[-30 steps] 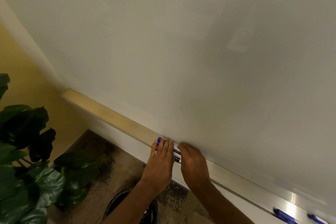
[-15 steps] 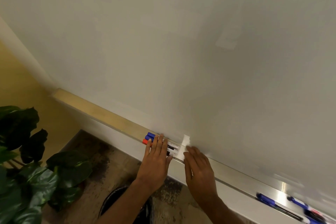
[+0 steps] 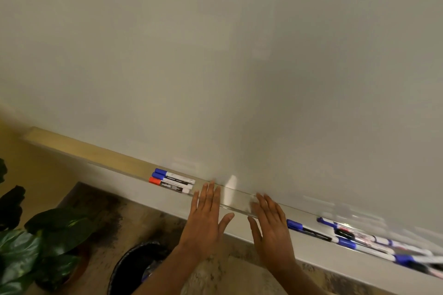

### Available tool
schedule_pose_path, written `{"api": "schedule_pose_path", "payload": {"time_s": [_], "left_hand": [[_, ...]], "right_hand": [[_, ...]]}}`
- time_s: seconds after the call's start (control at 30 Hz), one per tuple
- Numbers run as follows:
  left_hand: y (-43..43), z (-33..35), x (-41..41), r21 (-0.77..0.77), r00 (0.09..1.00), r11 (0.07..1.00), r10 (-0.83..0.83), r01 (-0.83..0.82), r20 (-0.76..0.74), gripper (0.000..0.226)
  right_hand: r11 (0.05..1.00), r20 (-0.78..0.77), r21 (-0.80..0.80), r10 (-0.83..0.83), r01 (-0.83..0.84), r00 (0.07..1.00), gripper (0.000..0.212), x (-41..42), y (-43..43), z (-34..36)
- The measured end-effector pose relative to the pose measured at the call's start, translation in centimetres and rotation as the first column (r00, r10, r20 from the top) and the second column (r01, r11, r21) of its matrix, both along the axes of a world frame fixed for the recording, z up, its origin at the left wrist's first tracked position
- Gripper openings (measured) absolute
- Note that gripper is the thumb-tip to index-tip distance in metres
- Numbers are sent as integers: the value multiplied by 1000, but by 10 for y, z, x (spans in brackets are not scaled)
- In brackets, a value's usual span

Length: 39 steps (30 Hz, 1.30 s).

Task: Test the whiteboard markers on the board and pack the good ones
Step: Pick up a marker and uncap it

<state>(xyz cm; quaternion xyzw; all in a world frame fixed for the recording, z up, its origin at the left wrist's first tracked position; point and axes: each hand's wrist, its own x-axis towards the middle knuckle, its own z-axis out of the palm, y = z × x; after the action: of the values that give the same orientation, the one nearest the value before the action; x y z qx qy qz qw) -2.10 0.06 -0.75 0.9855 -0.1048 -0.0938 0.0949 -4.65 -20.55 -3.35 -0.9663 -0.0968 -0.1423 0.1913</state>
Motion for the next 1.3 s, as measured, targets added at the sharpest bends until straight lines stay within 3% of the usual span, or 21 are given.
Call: {"api": "schedule_pose_path", "payload": {"time_s": [0.43, 0.53, 0.63, 0.73, 0.87, 1.07, 1.17, 1.23, 1.3], "left_hand": [[-111, -8, -16, -75, 990, 987, -140, 140, 0, 77], [-127, -12, -18, -103, 985, 980, -172, 170, -5, 79], [-139, -10, -21, -104, 977, 974, -207, 201, -54, 83], [-147, -11, -22, -51, 971, 976, -218, 213, -99, 94], [-157, -6, -24, 52, 964, 972, -217, 227, -153, 64], [-166, -1, -26, 82, 946, 972, -192, 221, -263, 64], [-163, -2, -26, -27, 957, 984, -180, 178, -229, 62], [-161, -3, -25, -239, 980, 967, -124, 84, -158, 59], [-162, 2, -25, -454, 993, 889, -1, -54, -121, 54]], "right_hand": [[982, -14, -81, -171, 169, 985, 46, -35, -116, -1], [984, -23, -71, -162, 160, 986, 31, -33, -131, -2], [989, -71, -58, -143, 139, 987, 45, -29, -139, 2], [993, -83, -60, -105, 100, 991, 42, -26, -144, 4], [999, -113, -10, -34, 33, 993, 41, -20, -149, 0], [998, -212, 61, -19, 32, 977, 30, -11, -149, 1], [994, -214, 111, 17, 7, 977, 28, -8, -148, 3], [988, -176, 156, 15, 13, 984, 28, -5, -147, 6], [981, -139, 195, 16, 12, 990, 28, -2, -145, 10]]}}
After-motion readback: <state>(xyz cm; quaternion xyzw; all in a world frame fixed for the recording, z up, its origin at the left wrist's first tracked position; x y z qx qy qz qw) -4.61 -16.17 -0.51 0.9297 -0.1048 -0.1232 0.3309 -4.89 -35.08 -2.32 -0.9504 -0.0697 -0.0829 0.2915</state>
